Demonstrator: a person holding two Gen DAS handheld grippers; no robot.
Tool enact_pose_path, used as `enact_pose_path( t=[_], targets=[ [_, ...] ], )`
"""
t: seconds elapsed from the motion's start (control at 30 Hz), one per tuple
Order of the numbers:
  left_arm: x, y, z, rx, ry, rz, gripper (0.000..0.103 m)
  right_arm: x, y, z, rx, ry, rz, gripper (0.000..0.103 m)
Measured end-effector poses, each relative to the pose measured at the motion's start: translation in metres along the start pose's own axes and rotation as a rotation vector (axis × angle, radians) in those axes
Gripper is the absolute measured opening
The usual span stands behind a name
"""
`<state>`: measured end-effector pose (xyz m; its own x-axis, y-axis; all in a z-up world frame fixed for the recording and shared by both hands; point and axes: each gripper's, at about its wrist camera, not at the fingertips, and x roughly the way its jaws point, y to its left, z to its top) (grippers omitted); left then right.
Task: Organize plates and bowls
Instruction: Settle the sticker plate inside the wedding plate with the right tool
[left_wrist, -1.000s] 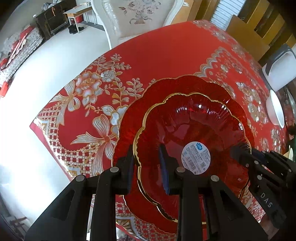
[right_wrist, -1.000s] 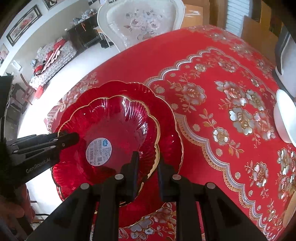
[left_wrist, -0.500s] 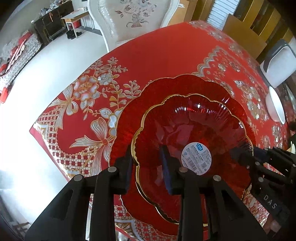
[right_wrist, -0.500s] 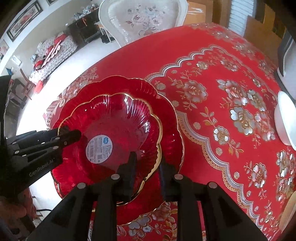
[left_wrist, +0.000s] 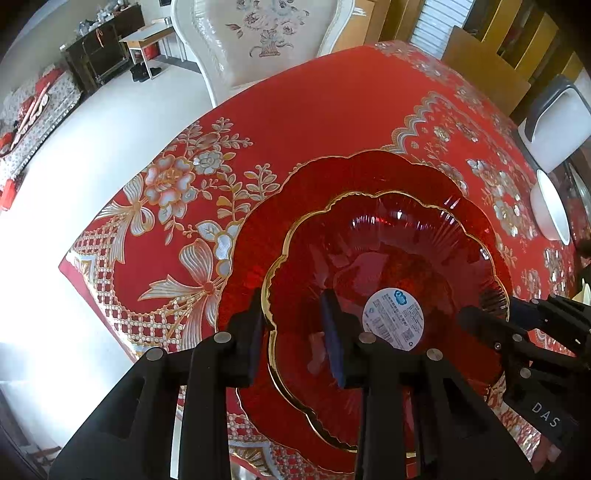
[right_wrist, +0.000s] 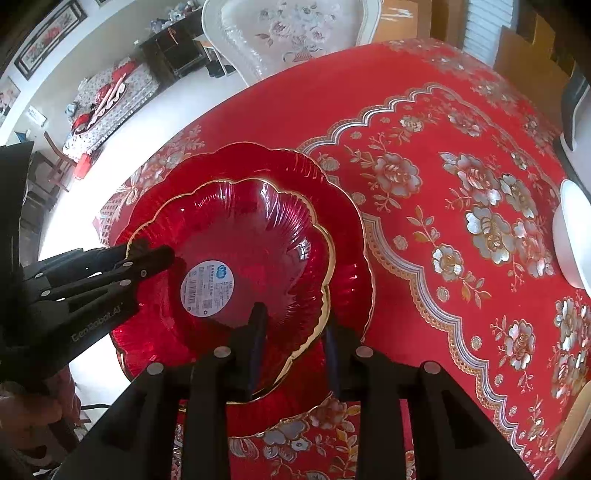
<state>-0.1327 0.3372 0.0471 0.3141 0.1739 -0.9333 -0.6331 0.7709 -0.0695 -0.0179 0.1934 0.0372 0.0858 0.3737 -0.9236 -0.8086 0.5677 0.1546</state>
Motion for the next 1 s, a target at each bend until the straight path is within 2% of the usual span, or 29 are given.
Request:
enact_pose_path(
  t=[0.3,0.43,0.6,1.0],
  targets=[
    [0.001,-0.002,0.000,0.010,0.005,0.001,0.031,-0.003,0.001,-0.001,-0.003,-0.004,-0.011,0.029],
    [0.003,-0.004,-0.001,0.027,0.007,0.008,0.031,-0.005,0.001,-0.002,-0.004,-0.009,-0.024,0.035],
    [0.003,-0.005,-0.001,0.035,0.004,0.015,0.031,-0.008,-0.002,-0.002,0.010,-0.012,-0.010,0.035],
    [-0.010,-0.009,-0.001,0.055,-0.036,0.045,0.031,-0.019,-0.002,-0.006,0.027,-0.037,-0.003,0.038]
  ],
)
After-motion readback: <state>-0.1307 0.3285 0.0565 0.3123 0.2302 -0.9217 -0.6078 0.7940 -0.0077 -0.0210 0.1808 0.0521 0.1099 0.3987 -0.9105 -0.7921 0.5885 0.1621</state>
